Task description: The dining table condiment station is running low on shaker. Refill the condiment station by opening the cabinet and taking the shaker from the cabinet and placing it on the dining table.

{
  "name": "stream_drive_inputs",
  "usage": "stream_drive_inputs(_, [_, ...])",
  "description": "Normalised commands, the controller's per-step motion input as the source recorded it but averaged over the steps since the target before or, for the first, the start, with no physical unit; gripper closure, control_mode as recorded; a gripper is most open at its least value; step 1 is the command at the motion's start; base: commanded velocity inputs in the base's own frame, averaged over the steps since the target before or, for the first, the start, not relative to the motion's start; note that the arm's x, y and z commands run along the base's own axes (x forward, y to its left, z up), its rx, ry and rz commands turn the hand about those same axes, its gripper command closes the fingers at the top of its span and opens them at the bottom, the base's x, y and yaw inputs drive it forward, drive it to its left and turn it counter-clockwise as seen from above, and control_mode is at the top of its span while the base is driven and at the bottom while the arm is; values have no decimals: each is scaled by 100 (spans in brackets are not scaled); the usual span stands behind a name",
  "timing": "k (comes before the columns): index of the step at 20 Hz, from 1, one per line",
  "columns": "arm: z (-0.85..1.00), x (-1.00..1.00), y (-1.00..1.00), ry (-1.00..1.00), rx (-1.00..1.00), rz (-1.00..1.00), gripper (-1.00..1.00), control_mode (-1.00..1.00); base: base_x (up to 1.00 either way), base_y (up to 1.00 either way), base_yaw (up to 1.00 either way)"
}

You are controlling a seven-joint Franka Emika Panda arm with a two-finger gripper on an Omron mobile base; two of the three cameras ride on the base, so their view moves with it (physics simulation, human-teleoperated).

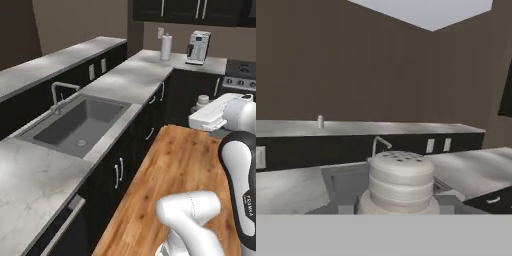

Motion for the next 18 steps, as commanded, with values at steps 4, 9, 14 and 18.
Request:
stream_drive_inputs(4, [0,0,0,0,0,0,100,100,-85,93,59])
stream_drive_inputs(9, [0,0,0,0,0,0,100,100,-91,86,57])
stream_drive_inputs(14, [0,0,0,0,0,0,100,100,-53,99,60])
stream_drive_inputs(18, [0,0,0,0,0,0,100,100,-27,100,57])
